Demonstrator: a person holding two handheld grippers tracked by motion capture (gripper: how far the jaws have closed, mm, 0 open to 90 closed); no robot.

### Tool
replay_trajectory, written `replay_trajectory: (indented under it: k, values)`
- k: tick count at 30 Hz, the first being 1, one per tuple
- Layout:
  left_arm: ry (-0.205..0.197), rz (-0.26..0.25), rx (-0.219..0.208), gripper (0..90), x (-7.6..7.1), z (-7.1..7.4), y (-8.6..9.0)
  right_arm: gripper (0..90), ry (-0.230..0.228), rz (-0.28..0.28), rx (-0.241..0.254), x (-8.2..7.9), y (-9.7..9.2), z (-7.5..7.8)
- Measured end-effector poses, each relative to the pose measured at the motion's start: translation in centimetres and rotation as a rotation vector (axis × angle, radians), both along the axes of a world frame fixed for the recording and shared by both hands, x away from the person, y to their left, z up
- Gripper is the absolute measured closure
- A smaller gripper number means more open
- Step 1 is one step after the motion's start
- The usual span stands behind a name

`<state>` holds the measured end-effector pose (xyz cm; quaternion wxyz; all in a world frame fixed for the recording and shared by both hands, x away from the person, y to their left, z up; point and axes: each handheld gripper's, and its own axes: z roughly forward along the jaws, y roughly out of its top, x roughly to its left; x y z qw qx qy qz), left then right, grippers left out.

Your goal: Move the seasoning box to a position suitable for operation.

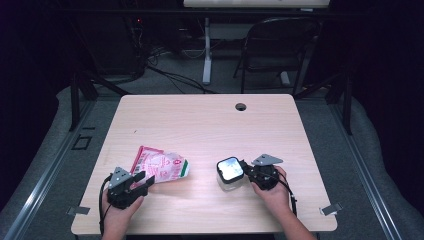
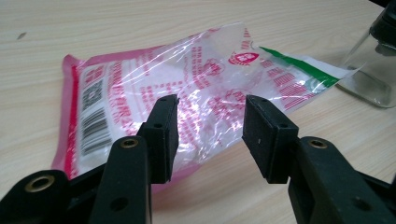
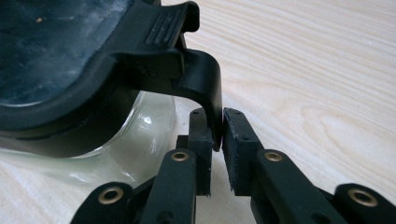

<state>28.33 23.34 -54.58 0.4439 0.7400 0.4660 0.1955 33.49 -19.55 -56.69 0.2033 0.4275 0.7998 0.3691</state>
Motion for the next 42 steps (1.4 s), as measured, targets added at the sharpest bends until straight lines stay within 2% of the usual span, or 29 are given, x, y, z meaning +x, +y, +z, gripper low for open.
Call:
replay_trajectory:
  k: [5, 14, 19, 20, 25, 27, 31, 32, 35, 37, 38, 40, 41, 42]
  values:
    - [-0.004, -0.036, 0.001, 55.4, 0.7, 0.0, -1.4, 81.8, 0.009, -0.012, 0.02, -1.2, -0.2, 0.0]
    - [-0.011, -0.087, 0.004, 55.4, 1.8, 0.1, -3.4, 81.7, 0.004, -0.014, 0.012, -2.9, -0.2, 0.0]
    - [-0.015, -0.12, 0.019, 55.1, 1.8, 0.2, -4.5, 81.2, 0.015, -0.01, 0.017, -3.3, -0.1, 0.1]
    - [-0.014, -0.118, 0.02, 54.4, 1.8, 0.2, -4.6, 81.0, 0.023, -0.011, 0.03, -3.4, 0.0, 0.1]
    - [-0.017, -0.13, 0.027, 52.5, 1.8, 0.3, -5.2, 80.8, 0.03, 0.001, 0.021, -3.7, 0.2, 0.1]
    - [-0.024, -0.131, 0.044, 51.9, 1.8, 0.5, -5.6, 80.8, 0.03, 0.003, 0.028, -3.8, 0.3, 0.1]
    - [-0.015, -0.141, 0.043, 50.2, 1.9, 0.6, -6.1, 79.7, 0.045, 0.012, 0.026, -3.9, 0.3, 0.3]
    - [-0.014, -0.14, 0.069, 49.4, 2.0, 0.7, -6.5, 77.2, 0.056, 0.014, 0.059, -3.9, 0.2, 0.3]
    - [-0.013, -0.146, 0.085, 49.0, 1.9, 0.8, -7.1, 66.2, 0.064, 0.021, 0.088, -3.9, -0.2, 0.7]
    - [-0.015, -0.146, 0.08, 49.0, 1.8, 0.9, -7.2, 63.8, 0.06, 0.021, 0.1, -4.0, -0.3, 0.8]
    - [-0.014, -0.16, 0.07, 49.3, 1.8, 1.1, -7.5, 57.2, 0.064, 0.034, 0.108, -4.0, -0.4, 1.1]
    - [-0.015, -0.174, 0.059, 51.8, 1.8, 1.1, -7.7, 53.0, 0.05, 0.049, 0.102, -4.2, -0.5, 1.4]
    - [-0.013, -0.201, 0.043, 52.0, 1.8, 1.3, -8.0, 51.9, 0.044, 0.055, 0.095, -4.3, -0.6, 1.6]
    - [-0.013, -0.201, 0.044, 51.9, 1.8, 1.3, -8.3, 51.7, 0.042, 0.056, 0.088, -4.3, -0.8, 1.8]
